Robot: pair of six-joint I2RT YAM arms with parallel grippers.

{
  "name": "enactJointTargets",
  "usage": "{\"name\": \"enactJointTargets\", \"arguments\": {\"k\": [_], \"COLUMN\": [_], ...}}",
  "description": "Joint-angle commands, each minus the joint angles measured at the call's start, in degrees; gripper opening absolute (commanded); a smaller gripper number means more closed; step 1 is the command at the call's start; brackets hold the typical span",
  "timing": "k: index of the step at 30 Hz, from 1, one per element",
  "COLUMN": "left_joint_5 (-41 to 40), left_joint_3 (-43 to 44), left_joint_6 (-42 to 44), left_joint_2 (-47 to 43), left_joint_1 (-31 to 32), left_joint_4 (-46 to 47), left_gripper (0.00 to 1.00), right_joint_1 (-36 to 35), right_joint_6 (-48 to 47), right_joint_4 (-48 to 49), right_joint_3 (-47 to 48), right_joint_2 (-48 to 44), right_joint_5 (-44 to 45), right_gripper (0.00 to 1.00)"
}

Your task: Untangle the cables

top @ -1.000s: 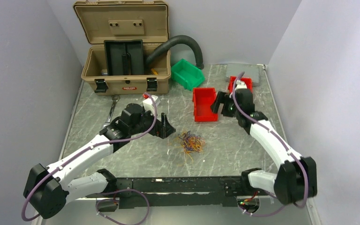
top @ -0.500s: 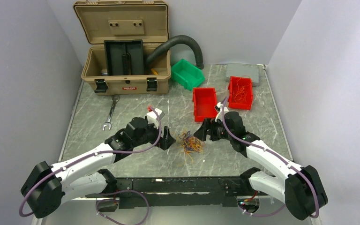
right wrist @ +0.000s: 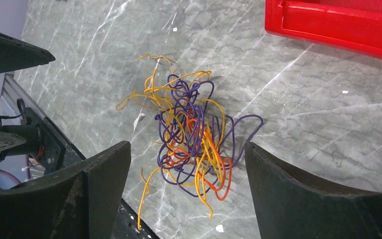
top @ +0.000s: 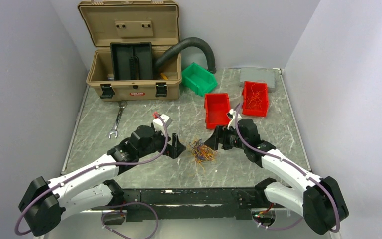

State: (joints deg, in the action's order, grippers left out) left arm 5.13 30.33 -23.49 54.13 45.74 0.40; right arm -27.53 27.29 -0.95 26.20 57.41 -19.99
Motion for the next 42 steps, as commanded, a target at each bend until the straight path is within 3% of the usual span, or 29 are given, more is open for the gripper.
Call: {"name": "enactJointTargets", "arguments": {"k": [1, 12, 19, 24, 29, 31, 35, 42], "left_joint_5": [2.5, 3.9, 7.7, 9.2, 9.3, 9.7, 9.2, 5.8], "left_joint_3": [0.1, -2.3, 4.4, 5.4, 6.9, 6.9, 9.0, 9.7], "left_joint_6": [-1.5, -1.5, -2.0, -1.4, -0.6, -0.7, -0.7, -0.9], "left_joint_2": [1.5, 7.0, 16.6, 19.8, 24.0, 25.5, 28.3, 29.6], "left_joint_1": [0.3, 0.3, 0.3, 0.4, 0.3, 0.3, 0.3, 0.1], "left_joint_4": [3.4, 12.0, 11.1, 12.5, 11.6, 12.5, 10.6, 8.7], "left_gripper": [0.99, 0.97, 0.9, 0.87, 0.8, 0.8, 0.76, 0.54], "right_joint_1": [-0.7, -1.1, -2.6, -4.0, -5.7, -5.9, -6.0, -6.0], "right_joint_6": [1.9, 3.9, 1.5, 1.5, 2.7, 3.0, 3.9, 3.9], "right_joint_4": [5.0, 12.5, 9.0, 9.1, 10.7, 10.2, 9.3, 2.1], "right_joint_3": [1.0, -3.4, 0.4, 1.6, 1.2, 1.3, 1.1, 1.8], "right_joint_2": [1.4, 2.1, 7.0, 9.1, 11.2, 11.8, 11.1, 5.1], "right_joint_5": [-1.8, -0.9, -1.8, -0.9, -1.3, -0.4, 1.4, 9.6], "right_gripper": [0.86, 0.86, 0.79, 0.63, 0.33, 0.28, 0.0, 0.0]}}
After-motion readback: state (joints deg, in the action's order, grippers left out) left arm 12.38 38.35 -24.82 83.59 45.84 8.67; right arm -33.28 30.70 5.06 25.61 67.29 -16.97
